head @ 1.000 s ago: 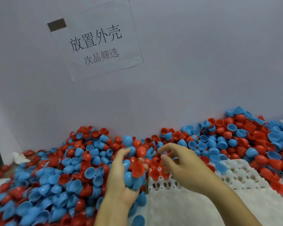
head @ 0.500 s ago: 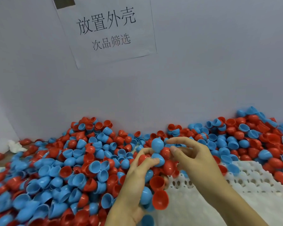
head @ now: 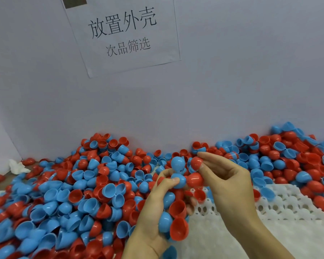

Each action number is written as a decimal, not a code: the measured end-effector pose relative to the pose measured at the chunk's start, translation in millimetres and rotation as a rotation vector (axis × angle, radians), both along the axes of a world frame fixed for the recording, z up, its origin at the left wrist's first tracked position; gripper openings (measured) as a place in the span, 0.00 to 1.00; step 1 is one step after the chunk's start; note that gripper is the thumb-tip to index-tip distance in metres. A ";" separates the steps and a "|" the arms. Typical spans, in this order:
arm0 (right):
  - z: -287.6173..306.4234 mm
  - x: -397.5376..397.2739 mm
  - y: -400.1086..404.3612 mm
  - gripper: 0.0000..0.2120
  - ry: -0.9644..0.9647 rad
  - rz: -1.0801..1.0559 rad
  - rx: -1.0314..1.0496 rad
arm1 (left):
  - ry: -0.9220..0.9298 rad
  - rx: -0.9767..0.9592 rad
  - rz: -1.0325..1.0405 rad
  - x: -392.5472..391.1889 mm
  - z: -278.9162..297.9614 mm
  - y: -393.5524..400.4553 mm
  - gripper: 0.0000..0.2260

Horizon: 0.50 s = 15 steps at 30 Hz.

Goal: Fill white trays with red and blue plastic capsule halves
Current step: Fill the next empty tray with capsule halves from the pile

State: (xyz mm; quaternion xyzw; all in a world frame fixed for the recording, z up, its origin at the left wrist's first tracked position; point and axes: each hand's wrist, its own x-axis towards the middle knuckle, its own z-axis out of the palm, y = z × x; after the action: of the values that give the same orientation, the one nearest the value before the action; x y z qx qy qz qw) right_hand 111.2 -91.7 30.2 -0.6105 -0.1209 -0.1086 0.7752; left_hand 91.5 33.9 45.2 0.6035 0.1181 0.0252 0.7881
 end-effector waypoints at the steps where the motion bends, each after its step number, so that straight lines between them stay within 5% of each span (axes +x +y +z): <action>1: -0.5 1.1 -0.5 0.09 -0.001 -0.020 0.030 | -0.022 -0.038 -0.001 -3.5 -2.2 -2.6 0.10; 5: -1.2 5.2 -7.9 0.11 -0.027 0.004 -0.095 | -0.121 0.200 -0.081 -10.9 -0.4 -8.7 0.15; 11: 2.3 4.7 -13.9 0.26 -0.085 0.191 -0.542 | -0.048 -0.436 0.111 -4.3 9.9 -5.3 0.20; 15: 3.0 0.2 -9.7 0.29 -0.202 0.136 -0.619 | -0.046 -0.312 0.053 -11.9 -8.7 -14.3 0.05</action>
State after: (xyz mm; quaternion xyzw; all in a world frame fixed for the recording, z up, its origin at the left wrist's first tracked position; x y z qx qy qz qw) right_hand 111.3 -101.3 33.2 -0.7937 -0.2648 -0.0746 0.5425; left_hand 79.6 19.6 36.5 0.4695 0.1184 0.0409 0.8740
